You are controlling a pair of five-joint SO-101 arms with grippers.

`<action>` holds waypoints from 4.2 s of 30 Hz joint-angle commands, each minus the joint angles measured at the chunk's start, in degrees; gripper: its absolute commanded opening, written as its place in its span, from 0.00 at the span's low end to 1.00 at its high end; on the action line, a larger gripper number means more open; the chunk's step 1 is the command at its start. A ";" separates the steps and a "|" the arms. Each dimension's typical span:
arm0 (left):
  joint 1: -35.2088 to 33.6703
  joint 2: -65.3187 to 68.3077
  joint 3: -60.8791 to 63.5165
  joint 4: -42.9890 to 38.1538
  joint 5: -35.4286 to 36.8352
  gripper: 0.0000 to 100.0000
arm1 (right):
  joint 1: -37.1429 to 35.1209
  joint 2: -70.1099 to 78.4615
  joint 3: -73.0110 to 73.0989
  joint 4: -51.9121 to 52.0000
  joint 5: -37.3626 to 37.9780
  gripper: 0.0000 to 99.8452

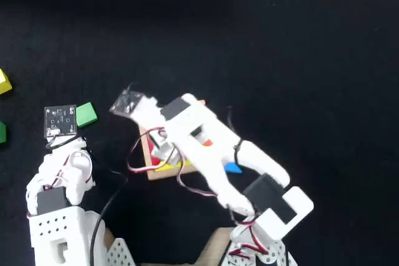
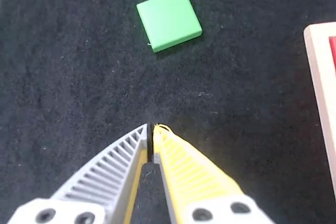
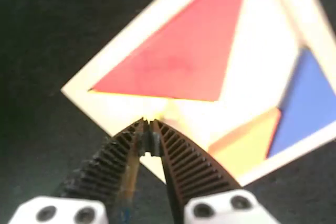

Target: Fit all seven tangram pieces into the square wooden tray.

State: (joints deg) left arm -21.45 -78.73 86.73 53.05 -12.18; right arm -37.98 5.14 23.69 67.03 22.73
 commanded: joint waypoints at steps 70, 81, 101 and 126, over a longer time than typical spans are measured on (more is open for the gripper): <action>-0.40 -1.93 0.84 0.09 -0.79 0.03 | 6.51 -4.00 1.80 2.20 0.88 0.01; -0.40 -1.93 0.84 0.09 -0.79 0.03 | 11.08 4.35 -5.85 2.02 0.88 0.01; -0.40 -1.93 0.84 0.09 -0.79 0.03 | 15.21 2.59 -9.10 -3.08 1.23 0.01; -0.40 -1.93 0.84 0.00 -0.79 0.03 | 8.35 3.21 -19.91 -0.09 -2.55 0.01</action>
State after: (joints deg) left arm -21.45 -80.13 87.69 53.05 -12.18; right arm -27.96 7.25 9.45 68.00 21.14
